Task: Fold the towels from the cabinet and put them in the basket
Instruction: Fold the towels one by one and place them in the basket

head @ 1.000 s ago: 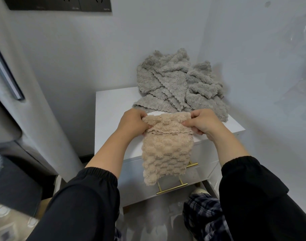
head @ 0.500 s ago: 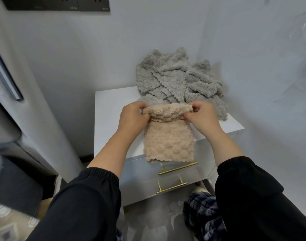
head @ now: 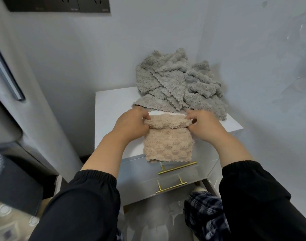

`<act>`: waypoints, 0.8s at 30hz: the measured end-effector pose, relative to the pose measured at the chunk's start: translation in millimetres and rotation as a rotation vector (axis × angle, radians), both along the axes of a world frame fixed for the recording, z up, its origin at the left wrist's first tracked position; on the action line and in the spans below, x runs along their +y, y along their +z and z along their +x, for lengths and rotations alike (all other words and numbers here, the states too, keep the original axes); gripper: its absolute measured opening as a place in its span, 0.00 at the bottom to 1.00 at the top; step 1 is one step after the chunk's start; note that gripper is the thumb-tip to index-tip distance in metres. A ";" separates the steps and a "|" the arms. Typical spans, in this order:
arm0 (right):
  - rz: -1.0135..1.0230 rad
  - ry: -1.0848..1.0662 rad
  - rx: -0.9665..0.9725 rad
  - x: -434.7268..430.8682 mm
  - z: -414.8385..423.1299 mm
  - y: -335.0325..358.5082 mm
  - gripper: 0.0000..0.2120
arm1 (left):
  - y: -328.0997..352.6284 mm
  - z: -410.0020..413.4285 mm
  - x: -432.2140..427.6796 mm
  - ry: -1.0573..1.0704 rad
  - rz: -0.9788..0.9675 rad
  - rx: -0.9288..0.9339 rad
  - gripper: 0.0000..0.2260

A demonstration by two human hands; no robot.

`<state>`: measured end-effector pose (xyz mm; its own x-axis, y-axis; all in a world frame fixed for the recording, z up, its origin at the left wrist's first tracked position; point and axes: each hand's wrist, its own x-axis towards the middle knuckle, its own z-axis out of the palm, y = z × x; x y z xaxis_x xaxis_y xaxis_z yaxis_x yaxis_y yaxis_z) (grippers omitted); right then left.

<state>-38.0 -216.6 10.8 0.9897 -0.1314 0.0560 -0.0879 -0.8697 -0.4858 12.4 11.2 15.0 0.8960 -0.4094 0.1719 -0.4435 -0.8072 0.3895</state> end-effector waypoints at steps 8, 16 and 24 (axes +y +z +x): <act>0.051 0.012 0.025 9.0 -5.3 8.1 0.14 | -5.7 5.5 -5.3 0.054 -0.044 0.028 0.14; 0.144 -0.007 0.070 7.1 -2.5 0.8 0.08 | -3.4 2.7 -7.4 0.048 -0.072 0.169 0.05; 0.249 0.032 0.172 6.9 -2.3 8.9 0.28 | 3.0 2.0 -6.8 0.010 -0.056 0.311 0.17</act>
